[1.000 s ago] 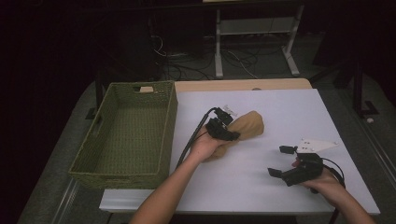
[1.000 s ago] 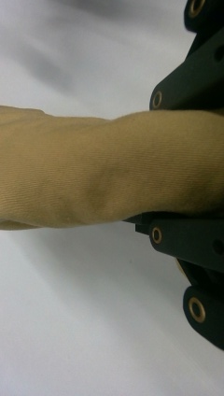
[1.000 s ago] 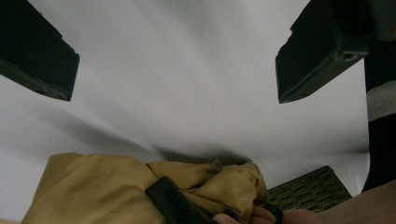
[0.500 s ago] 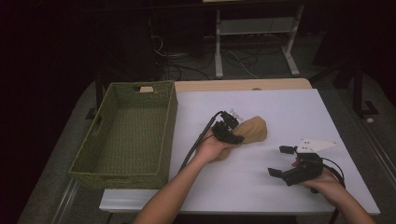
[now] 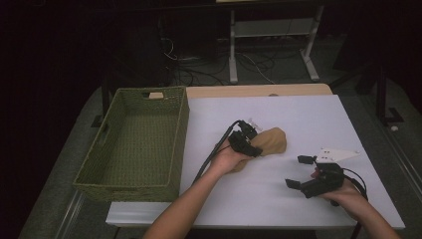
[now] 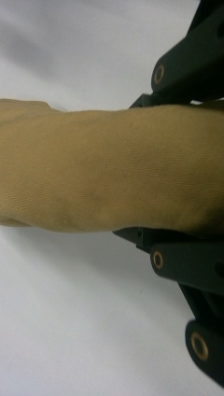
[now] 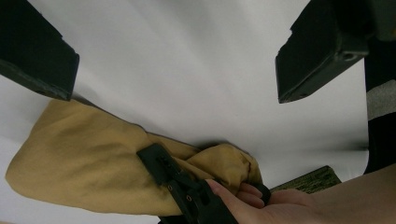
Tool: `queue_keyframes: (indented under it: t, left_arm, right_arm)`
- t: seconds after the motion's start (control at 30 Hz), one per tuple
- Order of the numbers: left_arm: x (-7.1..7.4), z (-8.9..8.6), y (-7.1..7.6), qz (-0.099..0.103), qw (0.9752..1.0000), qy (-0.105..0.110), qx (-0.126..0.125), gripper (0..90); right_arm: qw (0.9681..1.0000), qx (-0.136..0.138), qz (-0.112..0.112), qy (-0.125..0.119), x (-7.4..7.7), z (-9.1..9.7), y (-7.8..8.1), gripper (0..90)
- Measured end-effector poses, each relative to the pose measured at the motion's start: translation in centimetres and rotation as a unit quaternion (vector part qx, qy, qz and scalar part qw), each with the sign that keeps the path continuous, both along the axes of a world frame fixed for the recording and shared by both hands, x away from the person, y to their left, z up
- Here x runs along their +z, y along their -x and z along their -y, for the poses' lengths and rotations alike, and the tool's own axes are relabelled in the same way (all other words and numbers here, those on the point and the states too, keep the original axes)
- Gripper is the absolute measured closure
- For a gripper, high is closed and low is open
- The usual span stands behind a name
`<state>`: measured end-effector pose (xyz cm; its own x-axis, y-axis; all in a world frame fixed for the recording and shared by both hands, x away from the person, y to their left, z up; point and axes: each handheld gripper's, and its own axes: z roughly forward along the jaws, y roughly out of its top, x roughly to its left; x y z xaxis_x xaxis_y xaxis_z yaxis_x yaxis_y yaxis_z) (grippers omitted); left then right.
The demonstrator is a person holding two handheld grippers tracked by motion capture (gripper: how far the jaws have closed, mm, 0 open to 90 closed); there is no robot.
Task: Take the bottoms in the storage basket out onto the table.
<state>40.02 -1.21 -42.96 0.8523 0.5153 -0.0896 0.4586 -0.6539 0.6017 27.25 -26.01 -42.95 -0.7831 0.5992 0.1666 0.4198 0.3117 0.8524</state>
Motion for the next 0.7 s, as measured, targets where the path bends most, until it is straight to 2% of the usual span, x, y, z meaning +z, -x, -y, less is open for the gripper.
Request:
queue_keyframes:
  t: [0.23,0.4,0.7]
  left_arm:
    - [0.2,0.0,0.1,0.005,0.9999,0.010,0.001,42.6]
    - [0.5,0.1,0.4,0.023,0.9997,0.008,0.003,30.8]
    - [1.0,-0.2,0.4,0.028,0.9993,0.026,0.002,14.5]
  right_arm:
    - [1.0000,0.000,0.001,-0.001,0.0,0.1,0.1,0.2]
    - [1.0000,0.002,0.002,0.000,0.0,0.0,0.0,0.1]
    - [1.0000,0.000,0.003,0.001,0.1,0.0,0.1,0.1]
